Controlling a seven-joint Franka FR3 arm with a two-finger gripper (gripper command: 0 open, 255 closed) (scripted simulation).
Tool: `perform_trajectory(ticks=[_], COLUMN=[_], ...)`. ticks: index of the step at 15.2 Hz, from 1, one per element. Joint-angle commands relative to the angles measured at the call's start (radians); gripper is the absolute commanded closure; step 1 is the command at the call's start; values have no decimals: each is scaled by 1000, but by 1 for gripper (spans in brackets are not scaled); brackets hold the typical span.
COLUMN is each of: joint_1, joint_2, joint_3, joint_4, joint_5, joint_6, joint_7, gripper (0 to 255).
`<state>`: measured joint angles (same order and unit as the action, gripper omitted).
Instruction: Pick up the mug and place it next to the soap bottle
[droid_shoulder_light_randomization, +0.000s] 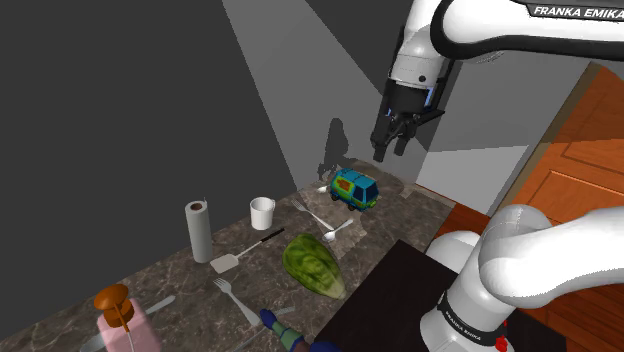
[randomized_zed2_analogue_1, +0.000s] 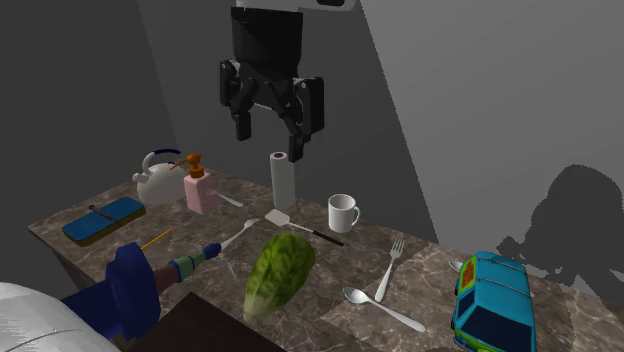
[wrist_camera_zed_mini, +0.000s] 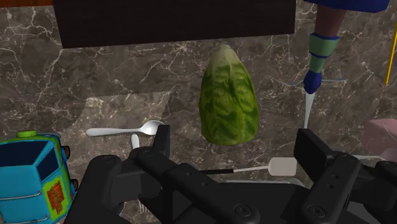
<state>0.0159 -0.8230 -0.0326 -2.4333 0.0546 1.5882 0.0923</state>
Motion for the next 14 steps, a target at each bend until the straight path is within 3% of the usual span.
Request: perform_trajectory(ticks=[1, 14], joint_1=[0, 33], joint_2=[0, 452], joint_3=[0, 39], joint_4=[0, 48], joint_5=[0, -10], joint_6=[0, 398], joint_7=[0, -25], gripper=[0, 0])
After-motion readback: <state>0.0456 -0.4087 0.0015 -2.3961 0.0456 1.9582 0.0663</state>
